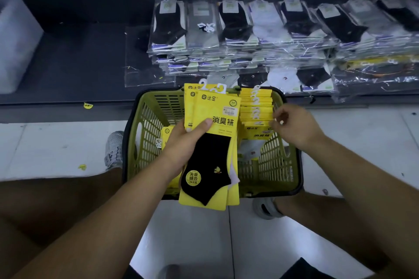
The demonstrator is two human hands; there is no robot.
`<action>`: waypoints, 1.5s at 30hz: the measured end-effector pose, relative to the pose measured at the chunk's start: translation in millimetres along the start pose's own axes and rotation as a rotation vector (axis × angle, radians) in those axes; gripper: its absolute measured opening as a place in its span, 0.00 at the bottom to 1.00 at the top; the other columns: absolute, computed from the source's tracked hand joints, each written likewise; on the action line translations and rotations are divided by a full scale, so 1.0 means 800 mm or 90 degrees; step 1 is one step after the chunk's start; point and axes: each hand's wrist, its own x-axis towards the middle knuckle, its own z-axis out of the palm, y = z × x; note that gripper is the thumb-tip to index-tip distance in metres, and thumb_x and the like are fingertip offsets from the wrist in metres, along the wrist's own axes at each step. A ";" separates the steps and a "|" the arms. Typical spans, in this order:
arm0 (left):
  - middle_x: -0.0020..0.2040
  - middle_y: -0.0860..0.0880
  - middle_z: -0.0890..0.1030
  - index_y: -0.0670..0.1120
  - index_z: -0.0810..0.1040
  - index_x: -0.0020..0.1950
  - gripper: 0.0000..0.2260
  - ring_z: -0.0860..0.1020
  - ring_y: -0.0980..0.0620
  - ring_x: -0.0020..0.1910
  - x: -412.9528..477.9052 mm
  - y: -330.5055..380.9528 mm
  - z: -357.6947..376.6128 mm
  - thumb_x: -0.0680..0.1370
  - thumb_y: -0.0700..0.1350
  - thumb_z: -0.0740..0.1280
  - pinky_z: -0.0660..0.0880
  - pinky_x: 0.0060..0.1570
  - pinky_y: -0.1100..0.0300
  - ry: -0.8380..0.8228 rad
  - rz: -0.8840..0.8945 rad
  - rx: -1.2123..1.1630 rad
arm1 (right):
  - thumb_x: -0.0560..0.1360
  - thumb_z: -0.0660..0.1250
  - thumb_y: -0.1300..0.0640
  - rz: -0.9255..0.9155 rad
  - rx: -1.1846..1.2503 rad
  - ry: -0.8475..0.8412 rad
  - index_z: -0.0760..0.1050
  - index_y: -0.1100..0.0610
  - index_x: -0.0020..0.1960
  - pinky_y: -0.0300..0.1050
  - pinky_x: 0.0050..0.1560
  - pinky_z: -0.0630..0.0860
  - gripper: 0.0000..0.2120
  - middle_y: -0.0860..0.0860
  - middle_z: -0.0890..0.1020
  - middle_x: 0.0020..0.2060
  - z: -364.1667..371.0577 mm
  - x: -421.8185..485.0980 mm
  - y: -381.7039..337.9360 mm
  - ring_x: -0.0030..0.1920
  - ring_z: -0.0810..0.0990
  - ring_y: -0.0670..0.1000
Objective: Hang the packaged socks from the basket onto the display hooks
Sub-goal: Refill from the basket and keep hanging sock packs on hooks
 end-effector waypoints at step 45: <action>0.48 0.68 0.86 0.56 0.79 0.56 0.08 0.85 0.68 0.47 -0.014 0.047 -0.016 0.80 0.55 0.73 0.77 0.39 0.75 0.084 0.165 0.121 | 0.82 0.67 0.51 -0.036 0.492 -0.094 0.81 0.65 0.51 0.60 0.53 0.81 0.15 0.64 0.85 0.51 -0.061 -0.016 -0.193 0.44 0.83 0.55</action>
